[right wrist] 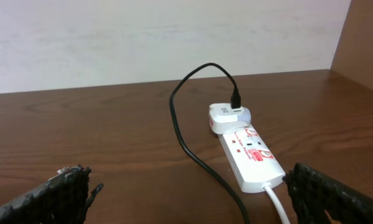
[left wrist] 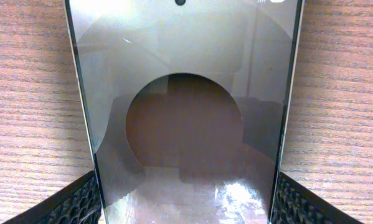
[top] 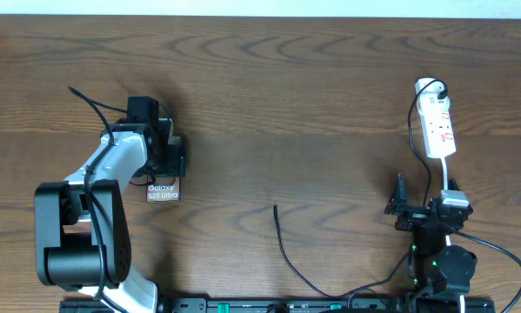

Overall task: Plug charger to phone and switch on socket
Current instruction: 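Close the left gripper on the phone's lower edge, then lift the phone out of the stand and raise it with left gripper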

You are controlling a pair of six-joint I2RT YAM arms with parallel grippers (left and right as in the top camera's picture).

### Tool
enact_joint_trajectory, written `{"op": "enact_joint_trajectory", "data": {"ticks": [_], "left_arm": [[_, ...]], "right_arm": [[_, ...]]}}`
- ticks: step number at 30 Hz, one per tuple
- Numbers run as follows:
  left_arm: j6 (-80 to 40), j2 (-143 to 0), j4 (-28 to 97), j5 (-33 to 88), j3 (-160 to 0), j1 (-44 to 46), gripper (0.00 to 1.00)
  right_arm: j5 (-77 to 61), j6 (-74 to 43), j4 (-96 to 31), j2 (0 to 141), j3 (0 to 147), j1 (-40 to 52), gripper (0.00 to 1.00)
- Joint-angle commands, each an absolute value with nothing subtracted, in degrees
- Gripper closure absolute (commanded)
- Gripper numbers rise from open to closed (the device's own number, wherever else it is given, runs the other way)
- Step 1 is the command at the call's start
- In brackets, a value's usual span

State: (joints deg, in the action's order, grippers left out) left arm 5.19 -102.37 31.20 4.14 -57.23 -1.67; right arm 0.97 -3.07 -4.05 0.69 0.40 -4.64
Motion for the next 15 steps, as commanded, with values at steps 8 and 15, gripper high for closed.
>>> {"op": "enact_joint_trajectory", "data": {"ticks": [8,15], "left_arm": [[5.39,-95.53,31.18,4.54,-57.25,-1.54,0.93],[2.24,-89.93,31.42,7.4,-57.25,-1.54,0.93]], "right_arm": [[1.34,-3.81,-4.25,0.38,0.32,-4.4,0.01],[1.34,-3.81,-4.25,0.38,0.32,-4.4,0.01]]}}
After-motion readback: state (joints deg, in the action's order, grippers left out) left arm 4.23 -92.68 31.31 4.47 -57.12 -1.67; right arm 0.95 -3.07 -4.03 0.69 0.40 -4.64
